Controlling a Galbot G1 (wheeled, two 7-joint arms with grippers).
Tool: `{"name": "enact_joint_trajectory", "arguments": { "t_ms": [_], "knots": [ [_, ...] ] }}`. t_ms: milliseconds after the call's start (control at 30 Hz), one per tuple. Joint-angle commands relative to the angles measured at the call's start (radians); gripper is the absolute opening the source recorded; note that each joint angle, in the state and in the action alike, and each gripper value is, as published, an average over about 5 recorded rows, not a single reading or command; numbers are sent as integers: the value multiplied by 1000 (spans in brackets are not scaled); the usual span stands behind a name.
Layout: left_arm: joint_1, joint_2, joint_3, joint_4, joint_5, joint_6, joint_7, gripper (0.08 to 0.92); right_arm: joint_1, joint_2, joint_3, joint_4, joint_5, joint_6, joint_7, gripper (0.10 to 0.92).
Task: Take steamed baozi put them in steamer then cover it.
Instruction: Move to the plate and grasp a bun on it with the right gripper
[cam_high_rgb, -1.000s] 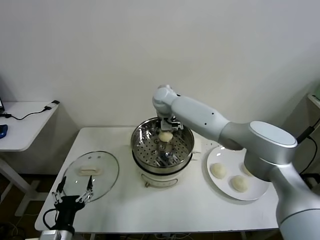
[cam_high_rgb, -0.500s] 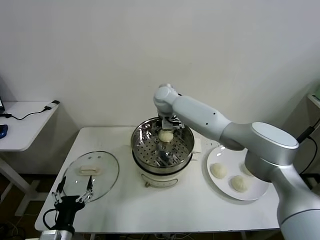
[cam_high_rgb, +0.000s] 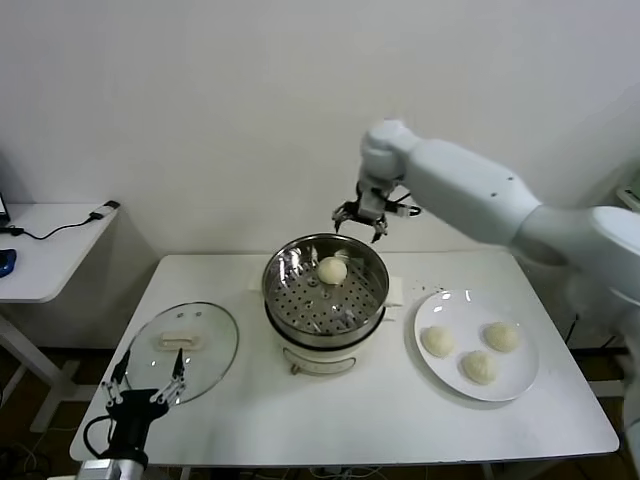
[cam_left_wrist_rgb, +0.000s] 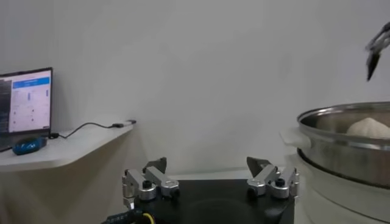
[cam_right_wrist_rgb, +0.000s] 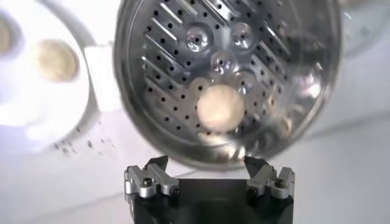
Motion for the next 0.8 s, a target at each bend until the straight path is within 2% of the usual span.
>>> {"name": "enact_joint_trajectory", "arguments": {
  "t_ms": [33, 200, 400, 800],
  "knots": [
    [2, -2, 2, -4, 0, 1, 1, 823, 121, -286, -210, 139, 397, -403, 54, 823],
    [5, -4, 6, -7, 0, -1, 0, 823, 45, -412, -252, 165, 489, -567, 85, 823],
    [20, 1, 2, -10, -1, -2, 5, 823, -134, -478, -201, 176, 487, -625, 105, 823],
    [29, -4, 0, -3, 6, -5, 3, 823, -447, -350, 40, 45, 322, -610, 70, 823]
  ]
}}
